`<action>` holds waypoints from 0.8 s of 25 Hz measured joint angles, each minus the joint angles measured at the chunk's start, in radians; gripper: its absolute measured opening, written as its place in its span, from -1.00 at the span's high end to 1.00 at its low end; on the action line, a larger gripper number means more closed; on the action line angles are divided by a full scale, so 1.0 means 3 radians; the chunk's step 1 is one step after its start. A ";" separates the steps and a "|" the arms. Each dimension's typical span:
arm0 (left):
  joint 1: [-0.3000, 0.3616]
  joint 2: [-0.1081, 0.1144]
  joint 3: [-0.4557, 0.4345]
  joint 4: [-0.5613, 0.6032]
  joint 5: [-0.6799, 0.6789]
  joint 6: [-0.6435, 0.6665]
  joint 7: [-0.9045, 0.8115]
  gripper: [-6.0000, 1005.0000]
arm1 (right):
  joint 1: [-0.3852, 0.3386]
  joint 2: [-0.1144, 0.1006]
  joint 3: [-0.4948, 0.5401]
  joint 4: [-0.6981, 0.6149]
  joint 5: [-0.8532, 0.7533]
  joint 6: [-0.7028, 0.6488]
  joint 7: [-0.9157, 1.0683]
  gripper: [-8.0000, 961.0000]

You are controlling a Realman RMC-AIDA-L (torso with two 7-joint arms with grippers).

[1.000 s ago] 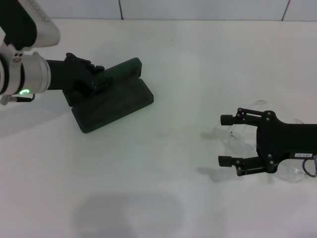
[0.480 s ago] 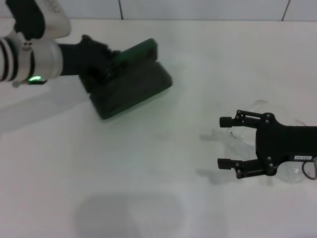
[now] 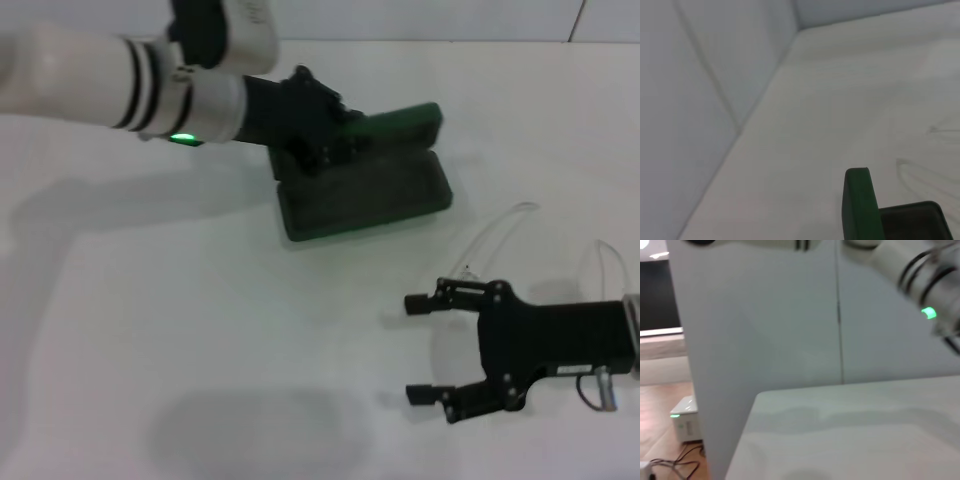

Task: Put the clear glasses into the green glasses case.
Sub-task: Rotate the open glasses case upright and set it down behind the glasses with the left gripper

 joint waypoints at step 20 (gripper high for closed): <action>-0.0203 -0.0041 0.0453 -0.0147 -0.0048 -0.0110 -0.0057 0.56 | -0.0025 0.0015 -0.0007 -0.0003 -0.0090 0.0028 -0.0079 -0.85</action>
